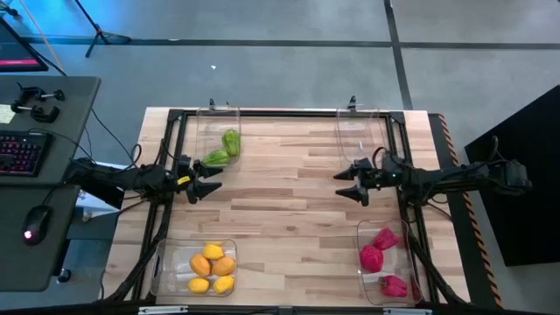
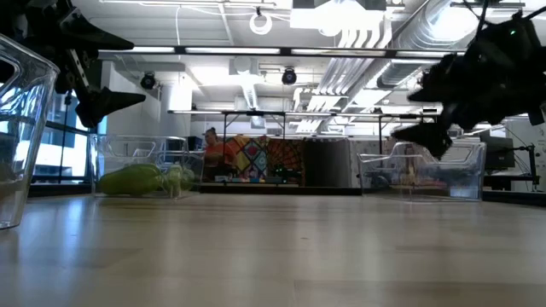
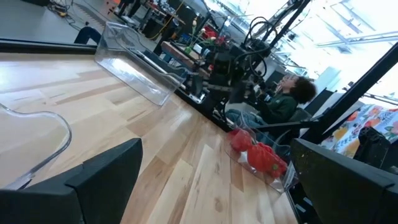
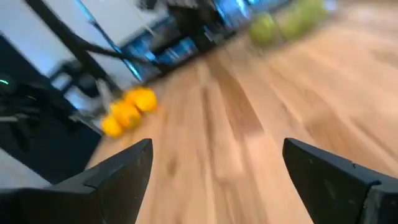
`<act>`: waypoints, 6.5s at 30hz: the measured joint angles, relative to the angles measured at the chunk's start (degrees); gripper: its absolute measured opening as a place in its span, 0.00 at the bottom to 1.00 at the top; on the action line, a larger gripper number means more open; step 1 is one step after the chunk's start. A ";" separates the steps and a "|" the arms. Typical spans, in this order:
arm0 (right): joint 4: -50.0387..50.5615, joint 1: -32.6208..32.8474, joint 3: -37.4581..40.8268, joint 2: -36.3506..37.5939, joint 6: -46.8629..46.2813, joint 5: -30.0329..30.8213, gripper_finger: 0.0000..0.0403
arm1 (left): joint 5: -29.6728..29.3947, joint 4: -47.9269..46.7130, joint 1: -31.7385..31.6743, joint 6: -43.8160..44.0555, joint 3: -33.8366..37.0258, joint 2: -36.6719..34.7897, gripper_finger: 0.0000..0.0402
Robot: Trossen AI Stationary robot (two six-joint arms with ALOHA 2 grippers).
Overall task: Sort produce into baskets
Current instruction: Return to Home Position
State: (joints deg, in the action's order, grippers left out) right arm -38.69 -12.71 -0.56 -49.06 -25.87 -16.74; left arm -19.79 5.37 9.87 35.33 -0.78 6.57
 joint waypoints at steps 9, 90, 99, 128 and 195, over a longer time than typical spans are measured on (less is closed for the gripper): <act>18.25 0.71 0.02 4.38 -0.02 0.19 0.87 | 0.03 0.02 0.02 0.00 0.00 0.01 0.98; 37.64 8.73 0.04 47.93 25.84 16.12 0.87 | 0.09 0.03 0.03 0.00 0.00 0.98 0.98; 37.65 8.72 0.04 47.91 25.84 16.12 0.87 | 0.72 -2.34 -0.64 -2.45 0.00 -0.93 0.98; 38.31 8.72 -0.07 47.54 25.85 16.12 0.87 | 10.70 -3.46 -8.40 -17.92 0.07 -5.46 0.98; 38.40 8.72 -0.13 47.52 25.85 16.12 0.87 | 10.67 -3.41 -8.38 -17.95 0.07 -5.46 0.98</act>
State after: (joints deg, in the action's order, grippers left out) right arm -0.30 -3.99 -0.69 -1.54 -0.02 -0.62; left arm -9.13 1.96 1.49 17.38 -0.71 1.10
